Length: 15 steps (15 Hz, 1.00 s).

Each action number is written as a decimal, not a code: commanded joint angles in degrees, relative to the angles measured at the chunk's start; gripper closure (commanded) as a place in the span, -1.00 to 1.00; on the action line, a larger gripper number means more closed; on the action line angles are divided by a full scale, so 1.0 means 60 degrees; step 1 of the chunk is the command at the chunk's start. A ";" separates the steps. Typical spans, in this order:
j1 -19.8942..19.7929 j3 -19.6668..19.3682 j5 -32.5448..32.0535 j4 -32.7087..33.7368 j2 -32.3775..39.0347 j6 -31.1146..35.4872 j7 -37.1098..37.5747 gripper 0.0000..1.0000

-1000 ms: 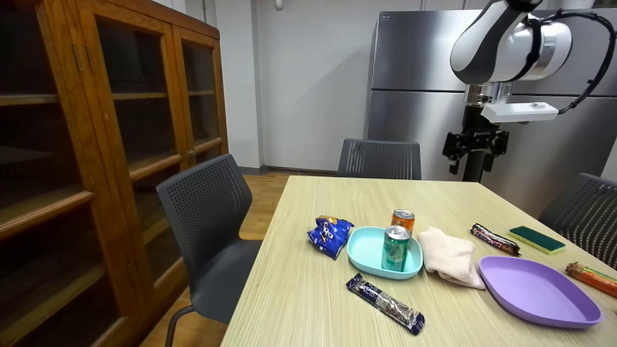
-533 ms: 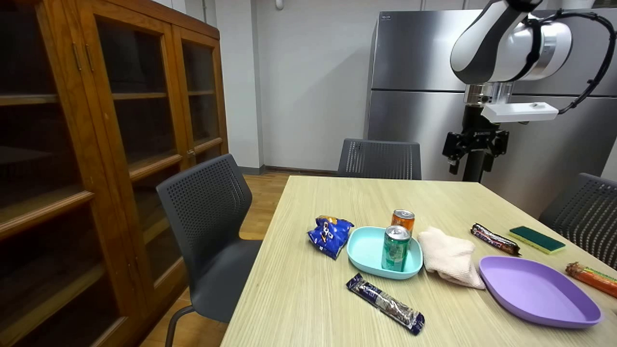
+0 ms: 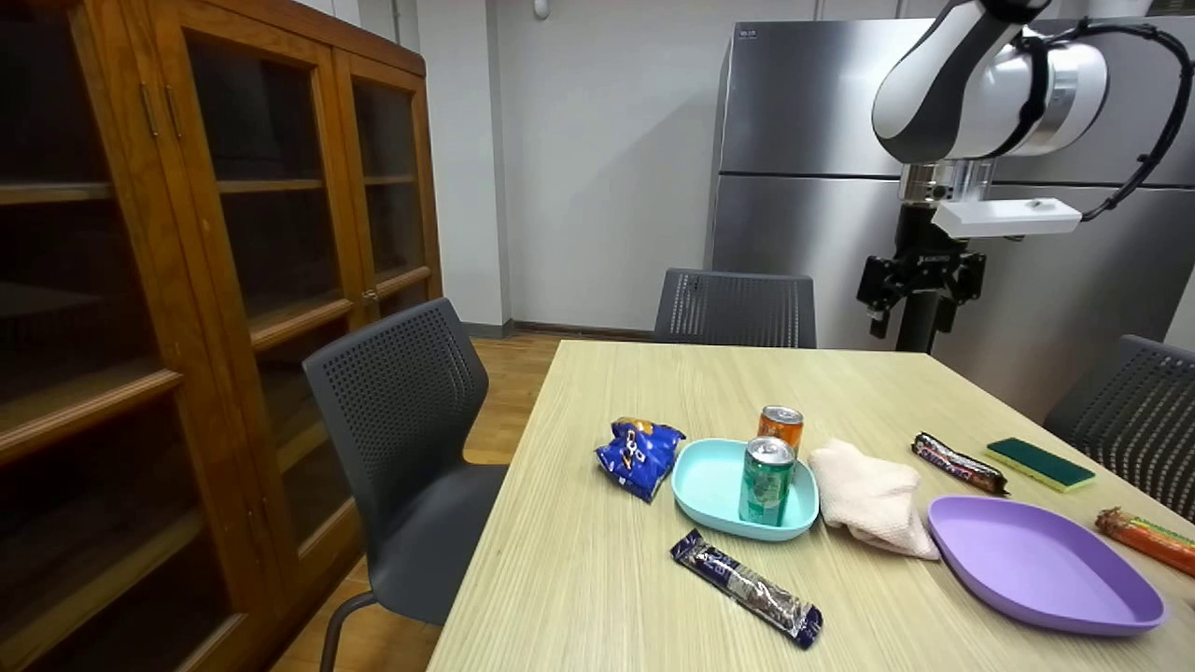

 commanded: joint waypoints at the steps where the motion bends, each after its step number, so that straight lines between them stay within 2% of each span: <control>1: -0.0109 0.0012 -0.0203 -0.0043 0.0063 0.0108 -0.0255 -1.00; 9: -0.0790 -0.0220 -0.0693 0.0404 0.1248 0.0778 -0.1584 -1.00; 15: -0.1342 -0.0147 -0.0547 0.1537 0.2709 0.0941 -0.1932 -1.00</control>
